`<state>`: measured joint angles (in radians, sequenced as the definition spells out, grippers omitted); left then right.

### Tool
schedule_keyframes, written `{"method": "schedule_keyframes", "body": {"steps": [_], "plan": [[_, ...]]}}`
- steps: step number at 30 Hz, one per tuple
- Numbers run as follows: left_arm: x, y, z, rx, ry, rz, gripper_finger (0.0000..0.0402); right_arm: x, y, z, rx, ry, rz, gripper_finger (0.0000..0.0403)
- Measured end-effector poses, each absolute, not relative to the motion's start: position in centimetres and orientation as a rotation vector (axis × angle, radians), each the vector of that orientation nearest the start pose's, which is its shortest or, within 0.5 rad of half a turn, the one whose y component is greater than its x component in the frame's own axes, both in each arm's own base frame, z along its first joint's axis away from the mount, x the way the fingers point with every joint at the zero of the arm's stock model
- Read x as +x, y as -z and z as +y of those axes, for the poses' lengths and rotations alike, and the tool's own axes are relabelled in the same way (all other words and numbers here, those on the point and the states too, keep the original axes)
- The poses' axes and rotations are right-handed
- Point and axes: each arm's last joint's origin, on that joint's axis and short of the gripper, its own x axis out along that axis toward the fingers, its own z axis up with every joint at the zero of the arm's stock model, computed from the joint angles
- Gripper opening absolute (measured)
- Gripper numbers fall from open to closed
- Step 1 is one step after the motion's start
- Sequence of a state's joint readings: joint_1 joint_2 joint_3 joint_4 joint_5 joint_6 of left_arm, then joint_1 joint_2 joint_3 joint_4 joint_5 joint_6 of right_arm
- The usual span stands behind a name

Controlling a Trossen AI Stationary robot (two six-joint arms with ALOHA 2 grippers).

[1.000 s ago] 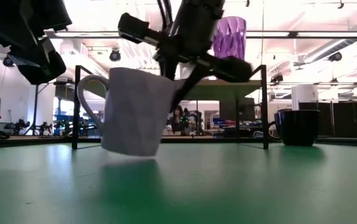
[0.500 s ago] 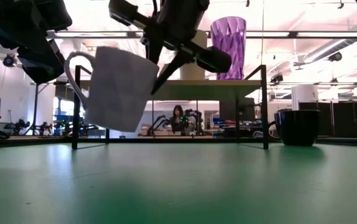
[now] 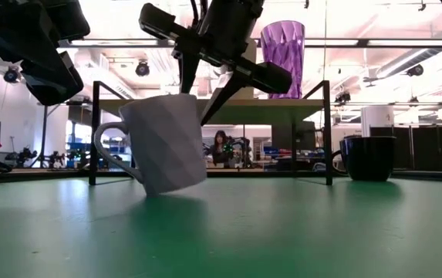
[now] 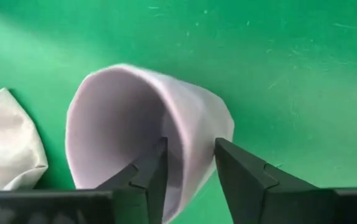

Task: Stack small to large cups/mugs on shelf
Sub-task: Put the purple mug on the shelf

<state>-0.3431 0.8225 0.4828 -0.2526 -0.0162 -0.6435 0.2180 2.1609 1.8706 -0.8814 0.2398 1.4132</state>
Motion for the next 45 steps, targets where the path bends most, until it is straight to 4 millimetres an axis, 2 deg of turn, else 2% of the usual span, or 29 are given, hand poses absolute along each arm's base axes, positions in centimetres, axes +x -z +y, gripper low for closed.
{"method": "schedule_keyframes", "body": {"steps": [5,13,17,25,33,39,45], "plan": [[16.3,-21.7,-5.8,-0.513,0.115,0.662,0.0105,44.6,-22.2,9.3,0.971,0.802,0.873,0.0151],[16.7,-21.2,-5.9,-0.5,0.101,0.693,0.0105,44.6,-22.6,9.6,0.97,0.801,0.858,0.0145],[17.1,-20.8,-6.0,-0.475,0.103,0.703,0.0105,44.6,-23.7,10.0,0.962,0.79,0.848,0.0144],[18.3,-20.9,-6.4,-0.461,0.131,0.636,0.0105,43.1,-25.0,9.6,0.859,0.924,0.907,0.0144],[18.9,-19.8,-6.6,-0.412,0.113,0.69,0.0105,42.8,-26.3,9.8,0.844,0.934,0.904,0.0144],[19.6,-18.9,-6.8,-0.391,0.108,0.714,0.0105,41.2,-27.1,12.0,0.851,0.985,0.962,0.0143],[20.7,-18.2,-7.2,-0.393,0.116,0.697,0.0105,40.0,-26.2,13.9,0.908,1.055,0.997,0.0143]]}}
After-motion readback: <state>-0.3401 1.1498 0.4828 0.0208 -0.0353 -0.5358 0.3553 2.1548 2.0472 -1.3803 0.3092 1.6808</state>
